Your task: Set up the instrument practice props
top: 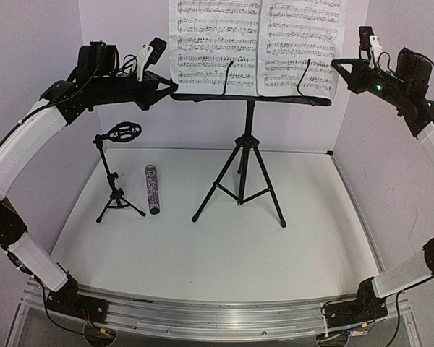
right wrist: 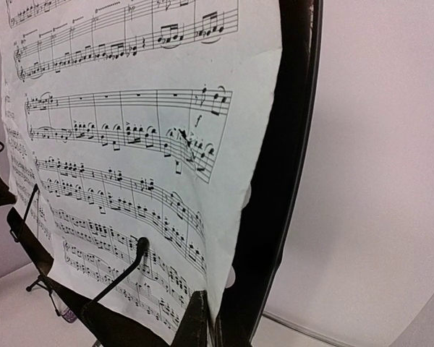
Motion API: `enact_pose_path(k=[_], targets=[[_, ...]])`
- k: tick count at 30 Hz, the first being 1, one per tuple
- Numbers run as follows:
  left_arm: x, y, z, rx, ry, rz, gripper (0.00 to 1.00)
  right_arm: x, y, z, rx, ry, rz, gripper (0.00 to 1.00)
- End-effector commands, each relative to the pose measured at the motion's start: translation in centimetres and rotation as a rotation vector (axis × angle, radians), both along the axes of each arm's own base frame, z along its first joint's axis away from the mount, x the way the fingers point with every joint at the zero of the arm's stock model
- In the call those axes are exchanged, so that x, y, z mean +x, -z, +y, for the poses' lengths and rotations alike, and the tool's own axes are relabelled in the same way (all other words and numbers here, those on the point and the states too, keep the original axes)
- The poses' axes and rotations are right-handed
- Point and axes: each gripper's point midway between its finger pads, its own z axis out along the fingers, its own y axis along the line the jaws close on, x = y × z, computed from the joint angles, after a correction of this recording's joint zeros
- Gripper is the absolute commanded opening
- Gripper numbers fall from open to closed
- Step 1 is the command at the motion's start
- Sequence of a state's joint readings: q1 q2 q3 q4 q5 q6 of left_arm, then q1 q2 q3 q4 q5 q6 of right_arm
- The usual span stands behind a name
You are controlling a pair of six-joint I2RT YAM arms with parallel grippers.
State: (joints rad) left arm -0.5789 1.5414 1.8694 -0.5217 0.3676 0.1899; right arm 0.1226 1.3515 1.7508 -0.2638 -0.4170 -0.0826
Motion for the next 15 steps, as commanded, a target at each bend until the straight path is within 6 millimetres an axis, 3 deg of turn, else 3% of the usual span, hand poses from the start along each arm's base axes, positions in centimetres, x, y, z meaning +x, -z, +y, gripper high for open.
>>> enact_pose_path(k=[1, 10, 15], targets=[[-0.65, -1.81, 0.49, -0.033, 0.006, -0.045, 0.0, -1.1, -1.16, -0.61, -0.001, 0.024, -0.041, 0.05], [-0.73, -1.94, 0.65, -0.031, 0.001, -0.054, 0.02, -1.22, -1.53, -0.82, -0.003, 0.037, -0.053, 0.22], [-1.16, -2.39, 1.14, -0.035, -0.009, -0.073, 0.12, -1.53, -1.4, -1.1, -0.002, 0.053, -0.053, 0.33]])
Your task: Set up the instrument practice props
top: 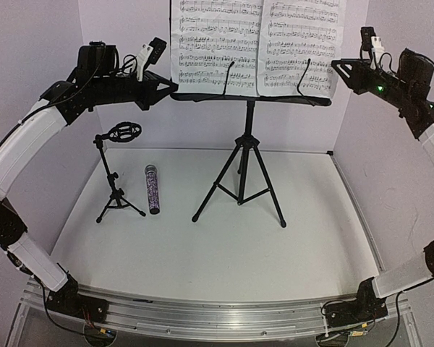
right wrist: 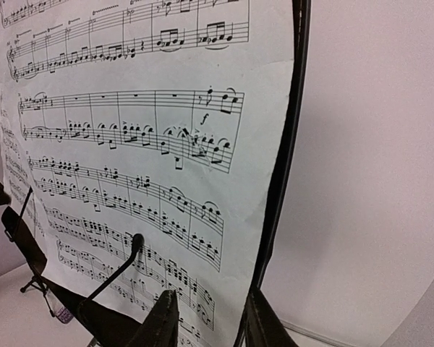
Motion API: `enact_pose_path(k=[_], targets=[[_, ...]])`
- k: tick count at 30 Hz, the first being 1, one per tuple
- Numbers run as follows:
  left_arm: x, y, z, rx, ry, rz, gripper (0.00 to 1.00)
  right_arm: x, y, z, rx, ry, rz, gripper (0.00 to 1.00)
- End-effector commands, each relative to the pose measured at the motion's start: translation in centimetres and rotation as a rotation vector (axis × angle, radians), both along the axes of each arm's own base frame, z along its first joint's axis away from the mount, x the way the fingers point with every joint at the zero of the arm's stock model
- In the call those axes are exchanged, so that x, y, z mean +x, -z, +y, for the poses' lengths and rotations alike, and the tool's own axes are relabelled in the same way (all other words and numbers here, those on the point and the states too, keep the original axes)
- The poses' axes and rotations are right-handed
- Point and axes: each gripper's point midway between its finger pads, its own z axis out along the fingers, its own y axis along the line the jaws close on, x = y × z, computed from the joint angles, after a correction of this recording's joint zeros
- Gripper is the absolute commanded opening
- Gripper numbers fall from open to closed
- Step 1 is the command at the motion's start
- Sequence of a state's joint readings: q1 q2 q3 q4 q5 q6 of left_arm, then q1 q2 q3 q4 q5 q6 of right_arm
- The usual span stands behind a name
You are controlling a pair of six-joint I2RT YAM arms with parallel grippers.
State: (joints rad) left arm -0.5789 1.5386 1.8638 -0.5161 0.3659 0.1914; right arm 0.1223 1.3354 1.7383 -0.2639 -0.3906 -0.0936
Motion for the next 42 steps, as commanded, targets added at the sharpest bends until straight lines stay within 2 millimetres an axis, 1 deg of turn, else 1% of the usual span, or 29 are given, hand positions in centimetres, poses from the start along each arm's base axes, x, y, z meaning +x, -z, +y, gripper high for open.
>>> enact_pose_path(k=[1, 3, 7, 11, 14, 16, 17, 18, 20, 21, 24, 26, 28, 30, 33, 34, 36, 39, 41, 42], targets=[[-1.3, -2.4, 1.2, -0.035, -0.008, -0.071, 0.15, -1.4, -1.3, -0.7, 0.006, 0.027, -0.043, 0.35], [-1.5, -2.3, 1.3, -0.035, -0.009, -0.069, 0.19, -1.6, -1.4, -0.7, 0.011, 0.023, -0.042, 0.39], [-1.7, -2.4, 1.6, -0.037, -0.016, -0.071, 0.24, -1.9, -1.6, -0.6, 0.02, 0.015, -0.041, 0.43], [-1.9, -2.6, 1.7, -0.04, -0.017, -0.072, 0.26, -2.0, -1.6, -0.7, 0.026, 0.021, -0.039, 0.46], [-2.0, -2.7, 1.9, -0.041, -0.021, -0.072, 0.28, -2.1, -1.6, -1.0, 0.034, 0.041, -0.036, 0.52], [-2.1, -2.8, 2.1, -0.044, -0.028, -0.074, 0.3, -2.0, -1.5, -1.5, 0.044, 0.068, -0.028, 0.58], [-2.1, -3.0, 2.2, -0.047, -0.035, -0.076, 0.31, -2.0, -1.3, -1.8, 0.051, 0.088, -0.022, 0.65], [-2.2, -3.1, 2.4, -0.05, -0.044, -0.078, 0.34, -2.0, -1.1, -2.1, 0.056, 0.109, -0.014, 0.73], [-2.5, -3.8, 3.0, -0.062, -0.063, -0.087, 0.41, -2.0, -0.4, -2.9, 0.061, 0.153, 0.01, 0.87], [-2.8, -4.2, 3.4, -0.069, -0.076, -0.093, 0.45, -1.9, 0.1, -3.3, 0.064, 0.181, 0.031, 0.89], [-3.4, -5.0, 4.7, -0.092, -0.125, -0.109, 0.61, -2.1, 2.0, -5.0, 0.077, 0.283, 0.105, 0.91], [-3.8, -5.5, 5.9, -0.11, -0.171, -0.121, 0.68, -2.3, 3.6, -6.1, 0.097, 0.349, 0.161, 0.92], [-4.0, -5.5, 6.9, -0.128, -0.216, -0.112, 0.72, -2.8, 5.3, -7.5, 0.122, 0.429, 0.207, 0.93], [-4.3, -5.3, 8.1, -0.146, -0.251, -0.096, 0.74, -3.6, 6.6, -8.9, 0.145, 0.505, 0.233, 0.94], [-4.5, -4.8, 10.6, -0.176, -0.314, -0.063, 0.76, -4.8, 8.6, -9.9, 0.184, 0.557, 0.277, 0.94], [-4.3, -4.2, 11.5, -0.178, -0.341, -0.046, 0.77, -5.0, 9.3, -10.0, 0.187, 0.564, 0.302, 0.94], [-4.7, -3.7, 12.9, -0.191, -0.37, -0.033, 0.76, -5.4, 11.1, -10.2, 0.194, 0.581, 0.361, 0.93], [-5.6, -1.7, 13.9, -0.177, -0.367, -0.005, 0.72, -5.9, 14.2, -10.6, 0.194, 0.623, 0.473, 0.93], [-6.5, 0.3, 14.4, -0.177, -0.373, 0.043, 0.67, -6.2, 16.1, -10.8, 0.208, 0.648, 0.539, 0.92], [-6.7, 2.2, 14.3, -0.169, -0.373, 0.093, 0.65, -6.4, 17.1, -10.9, 0.218, 0.659, 0.576, 0.92]])
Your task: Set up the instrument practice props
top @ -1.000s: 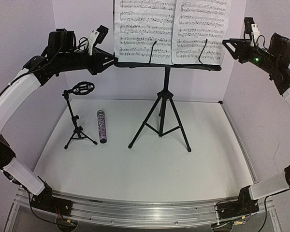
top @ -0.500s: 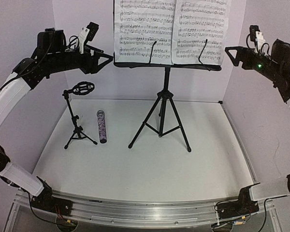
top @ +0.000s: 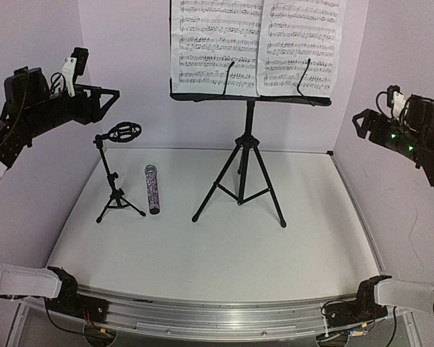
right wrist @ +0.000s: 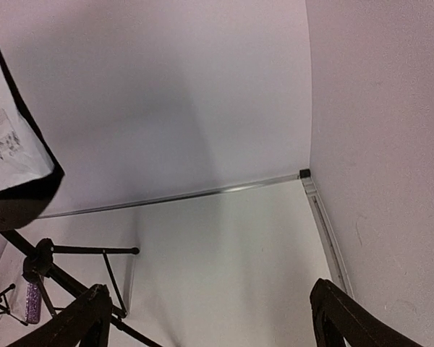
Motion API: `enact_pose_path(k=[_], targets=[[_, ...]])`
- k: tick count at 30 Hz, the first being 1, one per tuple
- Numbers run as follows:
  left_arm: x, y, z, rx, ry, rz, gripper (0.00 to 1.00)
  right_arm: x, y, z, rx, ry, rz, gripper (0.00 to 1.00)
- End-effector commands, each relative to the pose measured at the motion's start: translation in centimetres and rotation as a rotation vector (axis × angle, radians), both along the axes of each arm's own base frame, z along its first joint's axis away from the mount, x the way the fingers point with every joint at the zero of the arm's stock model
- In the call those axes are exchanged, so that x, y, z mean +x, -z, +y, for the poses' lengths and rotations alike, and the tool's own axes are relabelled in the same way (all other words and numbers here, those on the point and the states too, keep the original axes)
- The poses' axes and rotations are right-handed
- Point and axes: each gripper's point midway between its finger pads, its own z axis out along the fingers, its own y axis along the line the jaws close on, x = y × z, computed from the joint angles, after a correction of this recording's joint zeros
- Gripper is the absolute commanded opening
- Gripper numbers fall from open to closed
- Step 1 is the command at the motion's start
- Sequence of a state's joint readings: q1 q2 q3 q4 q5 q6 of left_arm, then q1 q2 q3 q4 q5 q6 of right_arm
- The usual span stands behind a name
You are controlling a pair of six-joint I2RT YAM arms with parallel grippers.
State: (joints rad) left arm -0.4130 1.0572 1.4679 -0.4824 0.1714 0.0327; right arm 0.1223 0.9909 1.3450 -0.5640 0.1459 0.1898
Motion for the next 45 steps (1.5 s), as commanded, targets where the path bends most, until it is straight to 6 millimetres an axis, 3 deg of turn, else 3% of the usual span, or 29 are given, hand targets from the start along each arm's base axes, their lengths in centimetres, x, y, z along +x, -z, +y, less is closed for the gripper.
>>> enact_pose_path(k=[1, 4, 8, 12, 17, 23, 27, 33, 41, 45], targets=[[-2.0, 5.3, 0.0, -0.035, 0.044, 0.143, 0.62, -0.9, 5.1, -1.2, 0.083, 0.104, 0.174, 0.92], [-3.5, 12.1, -1.3, 0.006, 0.142, 0.308, 0.57, -0.9, 7.7, -1.0, 0.133, 0.119, 0.246, 0.91], [-2.9, 21.3, -1.9, 0.151, 0.131, 0.551, 0.54, -0.6, 9.6, 0.0, 0.18, 0.089, 0.309, 0.92], [-2.8, 27.1, -5.5, 0.392, 0.155, 0.593, 0.55, -0.8, 10.5, 0.1, 0.182, 0.086, 0.333, 0.92], [-2.2, 31.3, -10.1, 0.527, 0.184, 0.551, 0.6, -1.7, 11.7, -0.2, 0.171, 0.099, 0.346, 0.92], [3.6, 34.6, -10.3, 0.556, -0.112, 0.608, 0.7, -2.6, 12.6, -0.5, 0.152, 0.103, 0.35, 0.92], [5.5, 35.3, -10.8, 0.505, -0.24, 0.695, 0.71, -3.0, 12.6, -0.5, 0.137, 0.088, 0.342, 0.92], [8.3, 35.3, -9.4, 0.404, -0.466, 0.723, 0.73, -3.4, 12.3, -0.3, 0.122, 0.065, 0.331, 0.92], [10.8, 39.5, -4.3, 0.423, -0.677, 0.826, 0.75, -3.9, 11.4, 0.0, 0.13, 0.041, 0.303, 0.92], [11.7, 40.6, -2.8, 0.424, -0.716, 0.816, 0.76, -4.1, 10.7, 0.1, 0.131, 0.029, 0.28, 0.91]])
